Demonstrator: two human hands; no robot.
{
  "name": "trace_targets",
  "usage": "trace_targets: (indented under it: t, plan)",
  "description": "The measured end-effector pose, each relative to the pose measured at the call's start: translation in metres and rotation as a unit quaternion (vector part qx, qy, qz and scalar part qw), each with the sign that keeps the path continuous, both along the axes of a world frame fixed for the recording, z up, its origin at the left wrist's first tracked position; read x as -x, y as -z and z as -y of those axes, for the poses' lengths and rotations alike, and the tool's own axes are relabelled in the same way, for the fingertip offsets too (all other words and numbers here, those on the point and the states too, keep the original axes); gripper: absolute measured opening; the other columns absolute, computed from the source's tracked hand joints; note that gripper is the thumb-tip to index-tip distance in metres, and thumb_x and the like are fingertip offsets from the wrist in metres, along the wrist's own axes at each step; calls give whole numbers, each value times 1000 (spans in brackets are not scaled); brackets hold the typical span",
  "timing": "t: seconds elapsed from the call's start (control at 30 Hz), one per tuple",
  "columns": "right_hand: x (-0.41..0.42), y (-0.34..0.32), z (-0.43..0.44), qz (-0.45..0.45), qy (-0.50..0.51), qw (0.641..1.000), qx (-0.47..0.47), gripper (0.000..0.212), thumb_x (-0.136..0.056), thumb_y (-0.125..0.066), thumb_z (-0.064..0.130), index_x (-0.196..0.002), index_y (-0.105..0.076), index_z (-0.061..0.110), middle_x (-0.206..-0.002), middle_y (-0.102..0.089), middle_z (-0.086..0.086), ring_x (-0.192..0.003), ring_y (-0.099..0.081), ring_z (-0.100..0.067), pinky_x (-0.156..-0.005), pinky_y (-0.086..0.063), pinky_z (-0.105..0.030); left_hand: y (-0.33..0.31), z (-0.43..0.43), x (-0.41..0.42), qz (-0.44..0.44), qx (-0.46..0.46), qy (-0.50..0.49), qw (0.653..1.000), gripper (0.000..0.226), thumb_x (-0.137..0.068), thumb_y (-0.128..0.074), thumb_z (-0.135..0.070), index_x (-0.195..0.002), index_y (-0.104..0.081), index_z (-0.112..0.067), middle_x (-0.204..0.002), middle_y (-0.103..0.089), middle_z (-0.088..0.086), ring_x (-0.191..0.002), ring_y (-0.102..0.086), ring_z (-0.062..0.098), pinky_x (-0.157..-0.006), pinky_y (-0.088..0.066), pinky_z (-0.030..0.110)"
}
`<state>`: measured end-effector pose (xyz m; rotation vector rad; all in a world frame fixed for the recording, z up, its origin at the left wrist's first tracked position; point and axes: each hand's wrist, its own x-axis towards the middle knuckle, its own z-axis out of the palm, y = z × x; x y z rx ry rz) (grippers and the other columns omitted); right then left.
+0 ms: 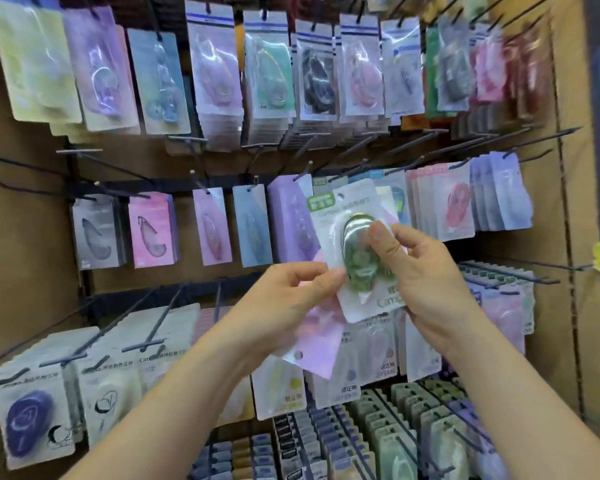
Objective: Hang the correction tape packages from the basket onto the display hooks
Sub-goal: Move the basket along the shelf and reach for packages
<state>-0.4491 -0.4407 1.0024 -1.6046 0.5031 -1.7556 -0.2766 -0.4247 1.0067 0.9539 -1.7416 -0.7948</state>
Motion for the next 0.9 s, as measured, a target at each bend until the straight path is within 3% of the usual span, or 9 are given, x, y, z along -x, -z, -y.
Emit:
trace_targets:
  t: [0.1,0.2,0.27,0.37,0.47,0.6,0.7,0.8,0.9]
  plan:
    - [6,-1,3,-17,54,998,-2,35,-84,-57,47,-84,-71,15,-73,-73,3,-64,-67,-9,-55,-53,-23,-5,12,13,-17,30,-14,999,28,-94,-61,-32,-76,-76,-15,-69,-62,-3,-67,-52,16,-65,-40,29]
    - [16,2,8,-44,58,997,-29,24,-97,-54,34,-89,-72,19,-79,-76,8,-69,-70,-4,-51,-51,-18,-18,24,25,-53,59,-50,996,32,-97,-59,-26,-70,-71,-16,-59,-59,-8,-57,-51,8,-56,-40,16]
    - [22,1,14,-44,71,996,-32,20,-100,-54,26,-92,-73,22,-84,-77,7,-71,-70,-5,-51,-52,-18,-29,27,34,-60,52,-51,996,31,-98,-58,-25,-75,-71,-9,-59,-59,-6,-49,-49,6,-47,-38,12]
    - [28,-8,27,-10,86,995,-54,24,-101,-53,31,-92,-73,21,-79,-75,1,-65,-69,-11,-45,-50,-23,-40,33,45,-26,30,-73,997,37,-99,-56,-33,-85,-71,-2,-63,-57,-1,-32,-35,5,-35,-25,16]
    - [32,-18,40,32,71,994,-77,24,-102,-51,27,-90,-71,20,-68,-72,9,-56,-66,-2,-43,-47,-17,-46,42,51,2,33,-92,995,40,-98,-56,-38,-82,-71,-5,-55,-46,-4,-31,-25,7,-37,-18,17]
    - [35,-25,60,44,80,990,-104,25,-101,-53,31,-93,-71,16,-74,-70,0,-51,-63,-5,-40,-47,-24,-49,53,59,14,36,-103,994,37,-97,-57,-41,-70,-69,-18,-57,-42,0,-35,-24,10,-44,-20,22]
    - [36,-27,71,54,82,989,-110,27,-100,-54,31,-88,-70,14,-71,-68,-1,-51,-62,-9,-40,-46,-25,-52,58,62,12,45,-114,992,40,-97,-57,-42,-69,-70,-17,-54,-45,-5,-36,-30,8,-42,-24,20]
    - [34,-29,75,55,86,990,-101,29,-100,-54,29,-81,-70,13,-77,-69,-7,-61,-62,-19,-38,-44,-23,-54,61,62,9,53,-123,991,35,-96,-57,-41,-72,-68,-19,-51,-36,-4,-31,-22,7,-36,-18,19]
    - [33,-31,77,39,98,990,-99,29,-100,-55,26,-78,-68,13,-74,-68,-8,-52,-63,-13,-36,-44,-22,-54,61,60,14,54,-132,990,35,-97,-57,-38,-72,-67,-16,-42,-37,-9,-28,-25,4,-31,-20,14]
